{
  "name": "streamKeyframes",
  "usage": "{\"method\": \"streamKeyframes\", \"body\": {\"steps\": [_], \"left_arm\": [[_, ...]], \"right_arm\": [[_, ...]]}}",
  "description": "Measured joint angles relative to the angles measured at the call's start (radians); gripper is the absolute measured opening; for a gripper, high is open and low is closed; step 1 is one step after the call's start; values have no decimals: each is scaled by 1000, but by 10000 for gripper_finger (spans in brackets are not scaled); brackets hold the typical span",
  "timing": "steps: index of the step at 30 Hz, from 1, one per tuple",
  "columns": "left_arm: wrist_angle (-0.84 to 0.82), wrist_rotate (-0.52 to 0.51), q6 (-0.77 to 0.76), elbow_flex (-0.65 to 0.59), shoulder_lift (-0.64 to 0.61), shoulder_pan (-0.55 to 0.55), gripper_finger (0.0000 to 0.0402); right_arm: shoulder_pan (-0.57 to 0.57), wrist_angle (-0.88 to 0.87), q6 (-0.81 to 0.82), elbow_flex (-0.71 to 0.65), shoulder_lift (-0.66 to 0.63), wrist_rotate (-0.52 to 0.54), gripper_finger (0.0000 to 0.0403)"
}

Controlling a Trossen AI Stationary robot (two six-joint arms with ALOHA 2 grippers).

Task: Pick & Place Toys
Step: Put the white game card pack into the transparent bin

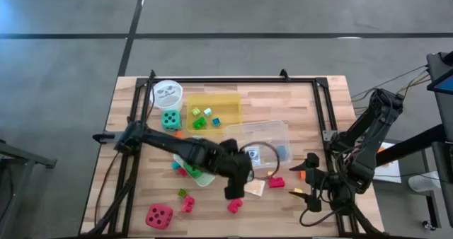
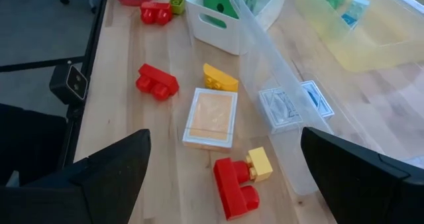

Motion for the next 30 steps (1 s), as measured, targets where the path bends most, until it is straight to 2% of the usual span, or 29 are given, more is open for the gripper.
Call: {"method": "streamKeyframes", "body": {"steps": [6, 14, 30], "left_arm": [[25, 11, 79, 55, -1, 100, 283], [59, 124, 140, 52, 25, 225, 283], [181, 225, 257, 33, 134, 290, 283]], "right_arm": [[0, 0, -3, 0, 0, 1, 380], [0, -1, -2, 0, 0, 4, 380], [0, -1, 2, 0, 0, 22, 380]]}}
